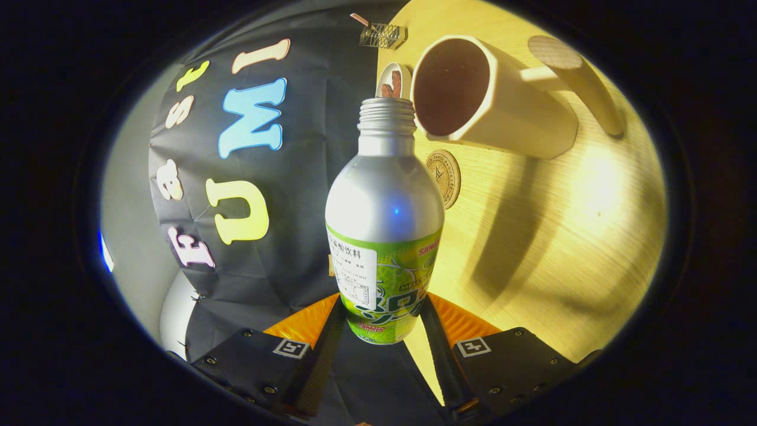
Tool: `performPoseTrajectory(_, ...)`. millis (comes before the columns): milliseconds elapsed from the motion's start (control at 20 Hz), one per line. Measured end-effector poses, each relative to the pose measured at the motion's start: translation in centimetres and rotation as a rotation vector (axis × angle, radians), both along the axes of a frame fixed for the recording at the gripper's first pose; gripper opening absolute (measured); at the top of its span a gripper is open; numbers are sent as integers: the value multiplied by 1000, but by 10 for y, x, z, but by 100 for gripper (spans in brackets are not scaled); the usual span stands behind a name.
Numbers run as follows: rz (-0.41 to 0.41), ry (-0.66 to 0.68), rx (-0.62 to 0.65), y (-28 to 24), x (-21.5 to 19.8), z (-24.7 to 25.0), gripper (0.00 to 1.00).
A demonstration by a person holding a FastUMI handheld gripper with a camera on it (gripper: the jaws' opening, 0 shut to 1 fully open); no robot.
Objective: Take the bottle from table, then pour the juice into the cup, finally place the bottle on the coaster
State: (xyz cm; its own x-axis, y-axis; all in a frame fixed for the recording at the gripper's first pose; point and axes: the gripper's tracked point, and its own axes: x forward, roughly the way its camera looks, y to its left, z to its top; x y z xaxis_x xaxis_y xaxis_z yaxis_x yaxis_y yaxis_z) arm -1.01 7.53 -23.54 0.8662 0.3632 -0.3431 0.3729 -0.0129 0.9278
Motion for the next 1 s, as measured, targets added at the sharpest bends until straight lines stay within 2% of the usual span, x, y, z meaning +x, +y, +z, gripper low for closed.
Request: performPoseTrajectory(1000,-38,22,155,-2,3,18,75)
